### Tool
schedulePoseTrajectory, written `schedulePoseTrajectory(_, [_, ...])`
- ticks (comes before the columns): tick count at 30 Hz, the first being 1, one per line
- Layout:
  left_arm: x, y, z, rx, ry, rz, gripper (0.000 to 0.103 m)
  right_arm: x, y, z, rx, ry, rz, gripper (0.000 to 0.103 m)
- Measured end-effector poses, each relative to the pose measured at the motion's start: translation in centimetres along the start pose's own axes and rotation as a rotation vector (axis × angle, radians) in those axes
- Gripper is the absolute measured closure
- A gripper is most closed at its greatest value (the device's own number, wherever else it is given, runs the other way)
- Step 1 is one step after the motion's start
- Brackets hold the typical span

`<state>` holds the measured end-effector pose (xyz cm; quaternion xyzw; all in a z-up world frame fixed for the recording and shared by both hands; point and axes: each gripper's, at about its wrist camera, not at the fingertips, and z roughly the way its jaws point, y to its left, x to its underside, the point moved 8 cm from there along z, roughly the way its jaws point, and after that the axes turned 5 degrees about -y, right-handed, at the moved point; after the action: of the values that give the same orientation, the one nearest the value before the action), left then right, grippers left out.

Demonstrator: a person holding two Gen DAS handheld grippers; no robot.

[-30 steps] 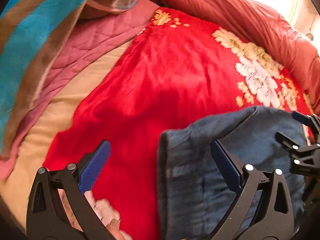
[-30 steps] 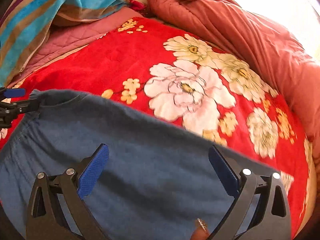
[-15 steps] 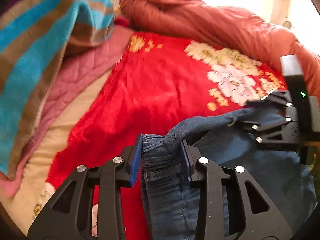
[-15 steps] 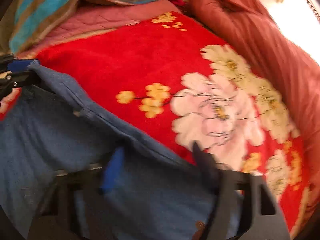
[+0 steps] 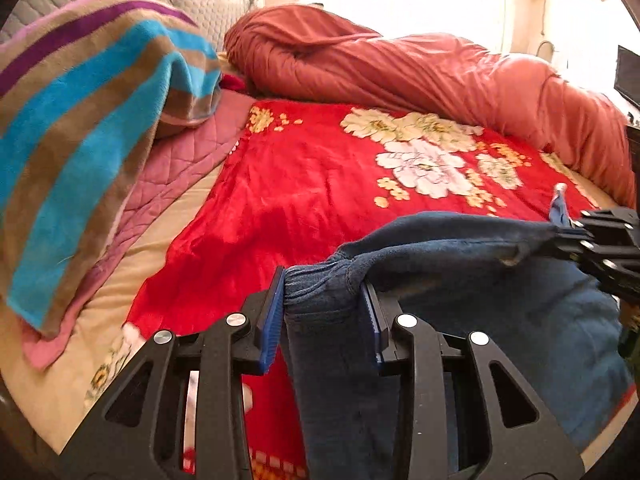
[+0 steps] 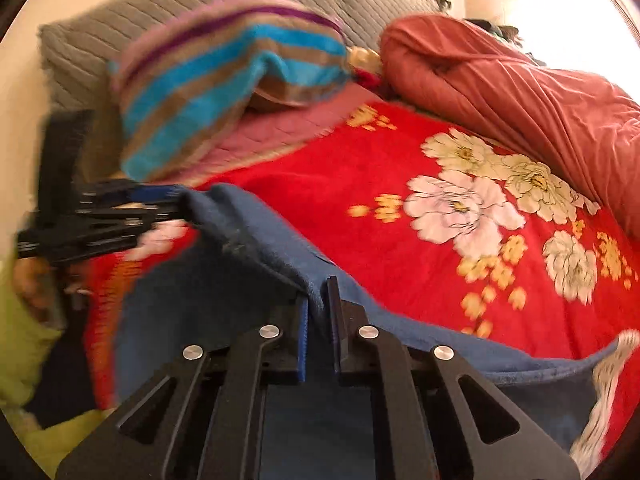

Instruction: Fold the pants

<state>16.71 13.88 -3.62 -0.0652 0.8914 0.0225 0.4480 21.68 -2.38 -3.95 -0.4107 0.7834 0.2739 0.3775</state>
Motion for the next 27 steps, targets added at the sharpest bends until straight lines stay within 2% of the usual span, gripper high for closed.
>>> schedulePoseTrajectory(4, [1.8,-0.1,-2.7,0.020,0.001,-0.008,0.077,2.4,4.9,-2.5,-0.075,0.006,-0.009,0.096])
schedulePoseTrajectory(7, [3.2,-0.2,-3.2,0.035,0.050,-0.007,0.077,4.6,7.6,-3.0,-0.075,0.051,-0.059,0.096])
schedulePoseTrajectory(11, [5.6,-0.5,-3.8,0.063,0.101,-0.003,0.077,8.2,10.0,-3.1,-0.085,0.124,-0.061,0.096])
schedulePoseTrajectory(16, [7.5,-0.8,-4.2,0.073,0.149,0.003,0.074,10.6,11.5,-2.6,-0.089,0.178,-0.055,0.096])
schedulePoseTrajectory(22, [9.7,0.8,-5.3,0.101,0.209,-0.104,0.067,11.6,12.3,-2.1,-0.090,0.195,-0.049,0.096])
schedulePoseTrajectory(25, [9.9,1.1,-7.1,0.075,0.185,-0.117,0.069,11.7,12.6,-2.1,-0.098,0.187,-0.038,0.096])
schedulePoseTrajectory(27, [9.3,1.0,-8.5,0.050,0.149,-0.119,0.075,12.0,12.7,-2.1,-0.101,0.189,-0.041,0.095])
